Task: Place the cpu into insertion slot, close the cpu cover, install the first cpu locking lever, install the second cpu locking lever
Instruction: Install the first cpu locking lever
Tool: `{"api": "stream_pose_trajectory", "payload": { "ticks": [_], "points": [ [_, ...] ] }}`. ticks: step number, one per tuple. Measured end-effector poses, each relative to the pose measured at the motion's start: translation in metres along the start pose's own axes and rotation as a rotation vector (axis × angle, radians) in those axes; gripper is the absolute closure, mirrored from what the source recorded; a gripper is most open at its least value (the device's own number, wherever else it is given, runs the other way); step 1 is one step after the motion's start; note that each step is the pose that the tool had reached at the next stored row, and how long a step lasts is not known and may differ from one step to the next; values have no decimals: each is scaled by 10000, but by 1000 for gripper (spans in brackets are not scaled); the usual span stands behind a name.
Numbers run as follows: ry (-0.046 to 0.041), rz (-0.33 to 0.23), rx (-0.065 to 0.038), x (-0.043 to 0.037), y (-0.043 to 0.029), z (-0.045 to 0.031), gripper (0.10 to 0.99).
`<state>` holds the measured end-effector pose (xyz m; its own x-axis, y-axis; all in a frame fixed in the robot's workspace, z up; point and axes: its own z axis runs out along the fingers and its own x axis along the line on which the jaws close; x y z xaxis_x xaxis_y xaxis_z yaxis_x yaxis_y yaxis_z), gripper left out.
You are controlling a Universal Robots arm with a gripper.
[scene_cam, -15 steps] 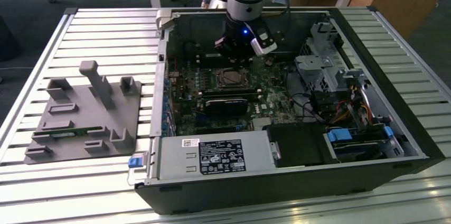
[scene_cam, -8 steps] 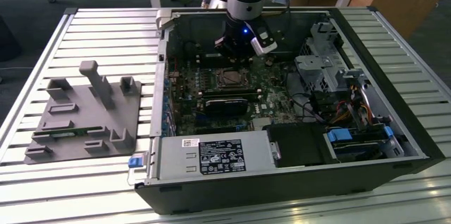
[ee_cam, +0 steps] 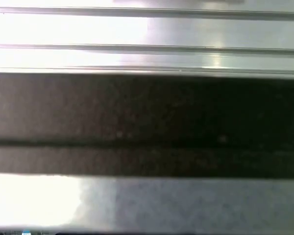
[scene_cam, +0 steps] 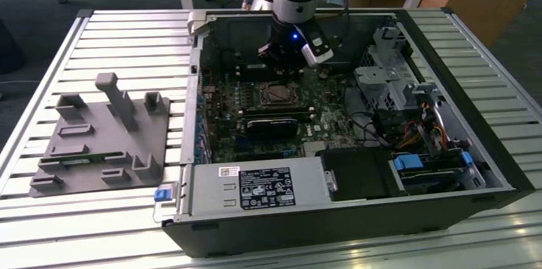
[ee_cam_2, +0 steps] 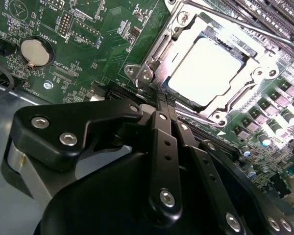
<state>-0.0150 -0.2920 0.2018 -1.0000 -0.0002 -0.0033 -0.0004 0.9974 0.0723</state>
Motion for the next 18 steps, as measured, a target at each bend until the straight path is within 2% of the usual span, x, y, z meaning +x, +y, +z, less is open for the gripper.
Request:
{"api": "stream_pose_trajectory", "payload": {
  "ticks": [2, 6, 16, 18],
  "points": [
    [3, 1, 63, 1, 0, 2, 980],
    [3, 0, 124, 0, 1, 10, 980],
    [11, -1, 391, -2, 7, 50, 980],
    [12, -1, 405, -6, 12, 64, 980]
  ]
}}
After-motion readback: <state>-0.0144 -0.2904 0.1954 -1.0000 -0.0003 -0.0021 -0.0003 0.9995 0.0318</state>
